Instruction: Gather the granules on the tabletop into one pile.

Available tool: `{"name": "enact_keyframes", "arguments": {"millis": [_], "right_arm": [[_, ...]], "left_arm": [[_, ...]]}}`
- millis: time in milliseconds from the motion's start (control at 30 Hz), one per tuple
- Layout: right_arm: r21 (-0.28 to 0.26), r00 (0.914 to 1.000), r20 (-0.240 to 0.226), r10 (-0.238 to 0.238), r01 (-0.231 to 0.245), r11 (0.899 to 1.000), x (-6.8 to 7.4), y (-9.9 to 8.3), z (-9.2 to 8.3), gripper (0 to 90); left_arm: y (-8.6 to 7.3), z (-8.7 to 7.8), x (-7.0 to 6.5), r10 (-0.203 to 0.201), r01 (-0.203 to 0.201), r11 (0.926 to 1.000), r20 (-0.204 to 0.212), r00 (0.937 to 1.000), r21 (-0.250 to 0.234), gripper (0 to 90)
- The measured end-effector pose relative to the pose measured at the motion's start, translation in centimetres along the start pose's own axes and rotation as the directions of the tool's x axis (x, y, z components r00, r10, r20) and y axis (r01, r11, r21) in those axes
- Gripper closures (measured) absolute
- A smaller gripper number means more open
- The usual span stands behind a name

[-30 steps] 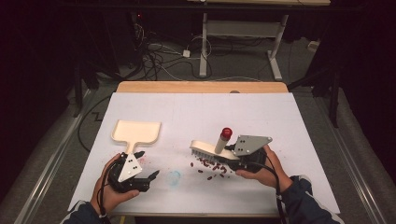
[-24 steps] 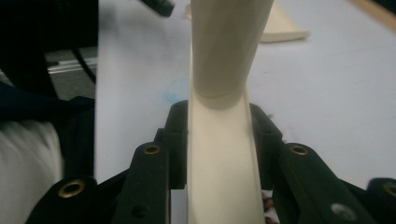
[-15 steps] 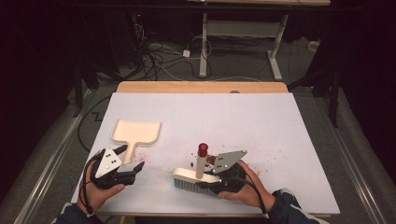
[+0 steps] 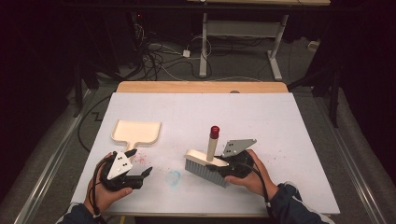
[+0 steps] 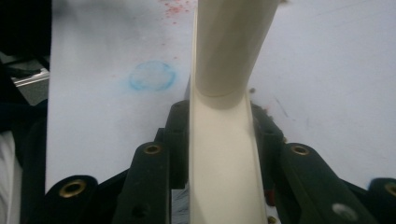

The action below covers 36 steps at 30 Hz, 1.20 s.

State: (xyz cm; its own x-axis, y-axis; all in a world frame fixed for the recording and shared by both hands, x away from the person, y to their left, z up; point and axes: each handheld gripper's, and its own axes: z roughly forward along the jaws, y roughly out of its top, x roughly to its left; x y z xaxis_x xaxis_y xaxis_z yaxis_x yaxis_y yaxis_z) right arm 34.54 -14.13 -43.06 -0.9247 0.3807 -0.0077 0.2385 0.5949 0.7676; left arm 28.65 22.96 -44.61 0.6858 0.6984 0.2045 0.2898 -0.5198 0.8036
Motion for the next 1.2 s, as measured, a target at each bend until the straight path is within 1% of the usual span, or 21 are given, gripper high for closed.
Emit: {"name": "enact_keyframes", "arguments": {"millis": [67, 200, 300, 400, 433, 467, 500, 533, 567, 633, 667, 700, 733, 800, 833, 900, 933, 1000, 1033, 1133, 1200], "right_arm": [[-0.002, 0.9999, 0.010, 0.002, -0.002, 1.000, -0.1, 0.0, -0.1, 67.4], [-0.007, 0.9995, 0.031, -0.006, 0.006, 1.000, -0.5, 0.2, -0.6, 67.5], [-0.036, 0.9997, 0.005, -0.022, 0.022, 0.999, -0.7, 0.4, -1.3, 67.5], [-0.055, 0.9973, -0.025, -0.070, 0.068, 0.996, -0.6, 0.6, -2.2, 67.4], [-0.069, 0.9919, -0.065, -0.108, 0.104, 0.992, -0.5, 0.4, -3.1, 67.4], [-0.074, 0.9875, -0.089, -0.130, 0.124, 0.990, -0.4, 0.2, -3.6, 67.4], [-0.074, 0.9875, -0.089, -0.130, 0.124, 0.990, -0.4, 0.2, -3.6, 67.4], [-0.077, 0.9816, -0.111, -0.155, 0.147, 0.986, -0.3, -0.1, -3.9, 67.4], [-0.074, 0.9671, -0.149, -0.206, 0.197, 0.978, -0.1, -0.6, -4.5, 67.4], [-0.057, 0.9549, -0.187, -0.231, 0.224, 0.973, 0.1, -1.3, -4.9, 67.4], [-0.057, 0.9549, -0.187, -0.231, 0.224, 0.973, 0.1, -1.3, -4.9, 67.4], [-0.043, 0.9439, -0.219, -0.247, 0.243, 0.969, 0.2, -1.9, -5.0, 67.4], [-0.043, 0.9439, -0.219, -0.247, 0.243, 0.969, 0.2, -1.9, -5.0, 67.4], [-0.023, 0.9310, -0.245, -0.270, 0.273, 0.962, 0.1, -2.4, -4.8, 67.4], [-0.016, 0.9304, -0.252, -0.266, 0.271, 0.963, -0.2, -2.5, -4.5, 67.4], [-0.038, 0.9324, -0.271, -0.239, 0.238, 0.971, -1.1, -2.7, -3.9, 67.4], [-0.049, 0.9315, -0.280, -0.233, 0.228, 0.972, -1.6, -2.7, -3.6, 67.4], [-0.052, 0.9338, -0.274, -0.230, 0.225, 0.973, -2.3, -2.5, -3.0, 67.3], [-0.045, 0.9376, -0.269, -0.220, 0.216, 0.975, -3.1, -2.2, -2.4, 67.0], [-0.046, 0.9375, -0.278, -0.210, 0.205, 0.978, -3.6, -1.9, -1.8, 66.6], [-0.042, 0.9354, -0.280, -0.217, 0.213, 0.976, -4.0, -1.6, -1.2, 66.3]], "left_arm": [[0.0, 0.1, -0.3, 0.001, -0.001, 1.0000, 0.011, 0.9999, 0.008, 20.1], [0.0, 0.1, -0.3, 0.004, -0.004, 0.9999, 0.012, 0.9999, 0.012, 20.1], [0.0, 0.1, -0.2, 0.003, -0.003, 0.9999, 0.010, 0.9999, 0.013, 20.0], [0.0, 0.2, -0.2, 0.002, -0.002, 0.9998, 0.009, 1.0000, 0.018, 20.1], [0.0, 0.2, -0.3, 0.004, -0.004, 0.9998, 0.008, 1.0000, 0.019, 20.1], [0.0, 0.2, -0.3, 0.005, -0.005, 0.9998, 0.008, 1.0000, 0.019, 20.0], [0.0, 0.1, -0.3, 0.006, -0.006, 0.9998, 0.008, 1.0000, 0.019, 20.0], [0.0, 0.1, -0.3, 0.007, -0.007, 0.9998, 0.010, 0.9999, 0.020, 20.0], [-0.1, 0.2, -0.3, 0.008, -0.008, 0.9997, 0.012, 0.9999, 0.021, 20.1], [-0.1, 0.2, -0.3, 0.012, -0.012, 0.9996, 0.014, 0.9998, 0.026, 20.0], [-0.1, 0.3, -0.3, 0.013, -0.014, 0.9996, 0.015, 0.9998, 0.026, 20.0], [-0.1, 0.3, -0.3, 0.015, -0.016, 0.9995, 0.018, 0.9997, 0.026, 20.0], [-0.1, 0.3, -0.3, 0.016, -0.017, 0.9995, 0.018, 0.9997, 0.028, 20.0], [-0.1, 0.4, -0.4, 0.019, -0.019, 0.9993, 0.020, 0.9996, 0.031, 20.0], [0.0, 0.5, -0.4, 0.021, -0.022, 0.9992, 0.021, 0.9995, 0.034, 20.0], [0.0, 0.7, -0.4, 0.023, -0.024, 0.9989, 0.025, 0.9994, 0.040, 20.1], [0.0, 0.7, -0.5, 0.024, -0.025, 0.9988, 0.026, 0.9994, 0.043, 20.1], [0.0, 0.8, -0.5, 0.027, -0.028, 0.9986, 0.028, 0.9992, 0.045, 20.1], [0.0, 0.8, -0.5, 0.026, -0.027, 0.9985, 0.030, 0.9992, 0.048, 20.1], [-0.1, 0.9, -0.4, 0.019, -0.021, 0.9984, 0.032, 0.9993, 0.052, 20.1], [-0.1, 1.0, -0.4, 0.020, -0.022, 0.9983, 0.033, 0.9993, 0.053, 20.1]]}}
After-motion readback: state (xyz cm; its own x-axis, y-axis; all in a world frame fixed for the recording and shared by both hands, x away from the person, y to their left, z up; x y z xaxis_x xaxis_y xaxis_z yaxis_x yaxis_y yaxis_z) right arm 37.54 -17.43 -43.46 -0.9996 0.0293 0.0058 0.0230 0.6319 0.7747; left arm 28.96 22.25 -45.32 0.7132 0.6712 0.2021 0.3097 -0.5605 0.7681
